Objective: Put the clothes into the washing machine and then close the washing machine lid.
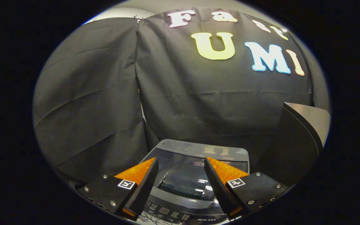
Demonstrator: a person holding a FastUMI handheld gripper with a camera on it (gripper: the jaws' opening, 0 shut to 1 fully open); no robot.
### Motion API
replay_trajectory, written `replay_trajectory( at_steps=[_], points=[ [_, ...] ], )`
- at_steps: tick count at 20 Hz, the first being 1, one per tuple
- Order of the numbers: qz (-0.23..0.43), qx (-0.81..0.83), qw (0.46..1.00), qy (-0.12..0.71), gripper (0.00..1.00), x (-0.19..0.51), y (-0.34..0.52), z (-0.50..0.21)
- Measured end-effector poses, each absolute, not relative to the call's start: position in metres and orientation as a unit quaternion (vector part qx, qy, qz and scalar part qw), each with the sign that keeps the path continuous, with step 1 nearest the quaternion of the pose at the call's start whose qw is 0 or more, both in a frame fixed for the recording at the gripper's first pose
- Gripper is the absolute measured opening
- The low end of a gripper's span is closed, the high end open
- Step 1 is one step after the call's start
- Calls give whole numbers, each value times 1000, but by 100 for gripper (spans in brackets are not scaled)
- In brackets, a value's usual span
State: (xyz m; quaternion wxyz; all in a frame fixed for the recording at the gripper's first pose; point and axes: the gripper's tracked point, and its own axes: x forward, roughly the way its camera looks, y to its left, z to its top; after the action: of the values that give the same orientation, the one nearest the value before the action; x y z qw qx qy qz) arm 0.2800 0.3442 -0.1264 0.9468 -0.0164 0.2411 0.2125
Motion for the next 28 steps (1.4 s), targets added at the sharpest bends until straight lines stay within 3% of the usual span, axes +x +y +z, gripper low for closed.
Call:
replay_trajectory(
  at_steps=[14,28],
  points=[
    [167,9,980,108,93,177,233,-5],
    [31,0,999,20,93,82,74,71]
  ],
)
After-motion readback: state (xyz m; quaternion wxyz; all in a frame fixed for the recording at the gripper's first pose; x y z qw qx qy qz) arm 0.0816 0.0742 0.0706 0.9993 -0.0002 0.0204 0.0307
